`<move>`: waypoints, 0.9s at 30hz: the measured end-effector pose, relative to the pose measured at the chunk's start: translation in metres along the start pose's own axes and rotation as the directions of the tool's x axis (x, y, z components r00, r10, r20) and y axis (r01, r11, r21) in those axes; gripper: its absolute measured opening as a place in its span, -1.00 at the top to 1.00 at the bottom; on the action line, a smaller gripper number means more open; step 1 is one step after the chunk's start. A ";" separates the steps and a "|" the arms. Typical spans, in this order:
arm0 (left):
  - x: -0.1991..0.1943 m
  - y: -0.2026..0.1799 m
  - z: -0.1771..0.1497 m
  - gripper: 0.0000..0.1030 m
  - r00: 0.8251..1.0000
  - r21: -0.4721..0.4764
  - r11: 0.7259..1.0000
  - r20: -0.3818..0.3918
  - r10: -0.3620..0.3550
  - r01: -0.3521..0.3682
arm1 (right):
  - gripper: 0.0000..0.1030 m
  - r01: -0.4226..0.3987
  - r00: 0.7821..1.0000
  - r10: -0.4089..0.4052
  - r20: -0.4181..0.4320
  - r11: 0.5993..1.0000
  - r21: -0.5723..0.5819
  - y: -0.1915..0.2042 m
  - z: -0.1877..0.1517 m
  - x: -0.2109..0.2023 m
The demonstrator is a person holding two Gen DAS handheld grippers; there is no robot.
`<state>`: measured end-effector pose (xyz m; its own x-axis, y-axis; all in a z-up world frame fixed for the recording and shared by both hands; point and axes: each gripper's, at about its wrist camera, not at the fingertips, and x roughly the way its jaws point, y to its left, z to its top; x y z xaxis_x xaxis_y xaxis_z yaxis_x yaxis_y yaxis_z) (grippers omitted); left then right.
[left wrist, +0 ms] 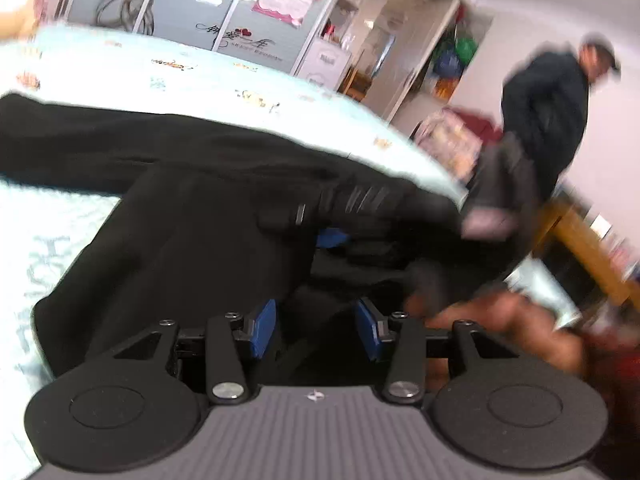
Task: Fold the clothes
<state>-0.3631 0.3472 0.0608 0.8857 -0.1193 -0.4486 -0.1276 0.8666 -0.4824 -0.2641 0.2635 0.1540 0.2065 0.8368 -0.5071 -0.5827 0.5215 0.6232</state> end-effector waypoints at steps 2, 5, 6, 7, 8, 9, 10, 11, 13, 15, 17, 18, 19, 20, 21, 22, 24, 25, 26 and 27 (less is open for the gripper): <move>-0.020 0.016 0.011 0.07 0.997 -0.064 0.998 0.076 0.003 0.001 | 0.73 0.020 1.000 -0.019 0.017 0.998 -0.058 0.003 -0.006 -0.003; -0.046 0.041 0.029 -0.14 0.981 -0.153 0.988 0.183 0.058 -0.030 | 0.74 0.060 0.996 -0.044 0.084 0.977 -0.205 0.017 -0.022 -0.023; -0.052 0.049 0.035 -0.14 0.975 -0.174 0.984 0.207 0.081 -0.045 | 0.74 0.078 0.993 -0.051 0.106 0.962 -0.262 0.023 -0.028 -0.029; -0.052 0.054 0.041 -0.14 0.972 -0.177 0.981 0.208 0.112 -0.075 | 0.74 0.092 0.991 -0.054 0.125 0.944 -0.317 0.031 -0.034 -0.035; -0.050 0.058 0.046 -0.15 0.971 -0.172 0.980 0.201 0.132 -0.098 | 0.74 0.105 0.988 -0.056 0.142 0.924 -0.367 0.038 -0.040 -0.040; -0.047 0.059 0.052 -0.16 0.972 -0.160 0.981 0.190 0.138 -0.108 | 0.74 0.119 0.986 -0.057 0.159 0.902 -0.415 0.045 -0.046 -0.046; -0.043 0.060 0.057 -0.19 0.974 -0.150 0.982 0.177 0.141 -0.115 | 0.74 0.136 0.982 -0.058 0.179 0.876 -0.463 0.053 -0.051 -0.050; -0.039 0.059 0.063 -0.24 0.978 -0.150 0.982 0.158 0.136 -0.112 | 0.74 0.158 0.978 -0.061 0.201 0.845 -0.510 0.061 -0.057 -0.054; -0.033 0.056 0.072 -0.30 0.985 -0.169 0.981 0.132 0.113 -0.090 | 0.74 0.202 0.966 -0.055 0.252 0.765 -0.611 0.077 -0.070 -0.061; -0.027 0.053 0.078 -0.32 0.991 -0.185 0.980 0.101 0.093 -0.074 | 0.74 0.234 0.957 -0.034 0.290 0.680 -0.694 0.094 -0.082 -0.067; -0.026 0.052 0.080 -0.32 0.995 -0.211 0.976 0.072 0.062 -0.046 | 0.74 0.259 0.949 -0.008 0.315 0.591 -0.764 0.108 -0.097 -0.071; -0.026 0.053 0.081 -0.34 0.997 -0.229 0.973 0.061 0.043 -0.028 | 0.74 0.275 0.945 0.001 0.328 0.542 -0.794 0.114 -0.105 -0.073; -0.027 0.054 0.081 -0.37 0.998 -0.250 0.968 0.050 0.024 -0.011 | 0.74 0.288 0.941 0.011 0.337 0.496 -0.819 0.119 -0.112 -0.075; -0.029 0.056 0.081 -0.39 0.999 -0.276 0.961 0.045 0.010 0.003 | 0.74 0.295 0.939 0.020 0.343 0.464 -0.835 0.122 -0.117 -0.077; -0.033 0.057 0.079 -0.41 0.999 -0.293 0.956 0.048 0.002 0.013 | 0.74 0.301 0.937 0.027 0.348 0.440 -0.846 0.125 -0.121 -0.078; -0.037 0.058 0.078 -0.48 0.999 -0.304 0.953 0.052 0.006 0.010 | 0.74 0.307 0.935 0.034 0.352 0.415 -0.856 0.128 -0.125 -0.080; -0.039 0.057 0.078 -0.54 0.997 -0.295 0.955 0.051 0.057 -0.040 | 0.74 0.315 0.932 0.051 0.359 0.379 -0.870 0.133 -0.130 -0.084; -0.038 0.056 0.078 -0.53 0.996 -0.284 0.956 0.040 0.082 -0.067 | 0.74 0.316 0.930 0.061 0.361 0.364 -0.876 0.137 -0.132 -0.086; -0.035 0.057 0.078 -0.50 0.995 -0.274 0.957 0.024 0.101 -0.091 | 0.74 0.317 0.929 0.070 0.362 0.352 -0.881 0.142 -0.132 -0.087; -0.032 0.058 0.077 -0.46 0.994 -0.268 0.958 -0.002 0.111 -0.107 | 0.74 0.317 0.929 0.077 0.363 0.342 -0.884 0.144 -0.129 -0.087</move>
<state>-0.3642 0.4390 0.1051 0.8653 -0.0233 -0.5007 -0.3367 0.7130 -0.6150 -0.4676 0.2436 0.2108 0.4320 0.8779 -0.2065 -0.8290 0.2964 -0.4742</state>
